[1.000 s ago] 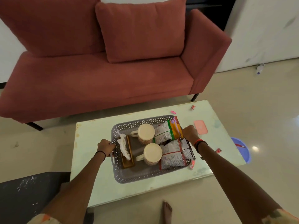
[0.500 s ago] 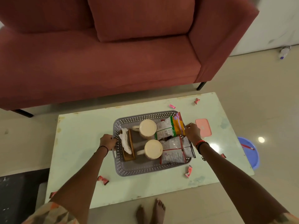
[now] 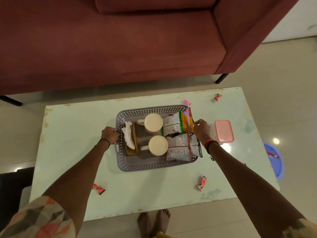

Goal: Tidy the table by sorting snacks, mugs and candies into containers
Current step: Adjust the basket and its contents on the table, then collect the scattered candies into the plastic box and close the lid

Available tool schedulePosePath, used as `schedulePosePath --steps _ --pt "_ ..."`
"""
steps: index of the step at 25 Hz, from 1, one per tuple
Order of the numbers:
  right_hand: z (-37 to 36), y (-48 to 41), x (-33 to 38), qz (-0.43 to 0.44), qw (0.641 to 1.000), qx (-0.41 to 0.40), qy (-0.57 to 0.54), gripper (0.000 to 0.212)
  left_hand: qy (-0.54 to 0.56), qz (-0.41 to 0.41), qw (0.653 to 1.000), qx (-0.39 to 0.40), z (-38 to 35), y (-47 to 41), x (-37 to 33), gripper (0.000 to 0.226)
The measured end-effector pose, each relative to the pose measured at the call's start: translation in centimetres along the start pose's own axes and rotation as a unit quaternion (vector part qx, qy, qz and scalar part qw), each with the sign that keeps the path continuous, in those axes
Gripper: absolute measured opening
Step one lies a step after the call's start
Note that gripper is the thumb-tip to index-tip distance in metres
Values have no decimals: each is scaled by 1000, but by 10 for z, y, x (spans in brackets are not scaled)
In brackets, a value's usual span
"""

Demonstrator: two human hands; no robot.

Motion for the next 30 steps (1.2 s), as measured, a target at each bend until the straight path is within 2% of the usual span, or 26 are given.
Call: schedulePosePath --steps 5,12,15,17,21,26,30 --pt "-10 -12 -1 12 1000 -7 4 20 -2 12 1000 2 -10 -13 16 17" --pt "-13 -18 -3 23 1000 14 12 21 -9 8 1000 -6 -14 -17 20 20" --pt "-9 -14 0 30 999 19 33 22 -45 -17 999 -13 -12 -8 12 19" --pt "-1 -8 0 33 999 5 36 24 -68 -24 997 -28 -10 2 9 26" --pt "20 14 -2 25 998 -14 57 27 -36 -26 996 -81 1 37 7 42" --pt "42 51 -15 7 999 -38 21 29 41 -86 980 -175 0 98 -8 38" --pt "56 75 -40 -27 999 -26 -34 25 32 -155 972 -174 -26 138 -34 36"
Point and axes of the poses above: each hand's wrist, its own y-axis away from the middle knuckle, its own z-axis out of the back of the hand, x = y × z, the point moved 6 cm from there along -y, towards the middle knuckle, and after that the axes turned 5 degrees about -z, right-handed, at the moved point
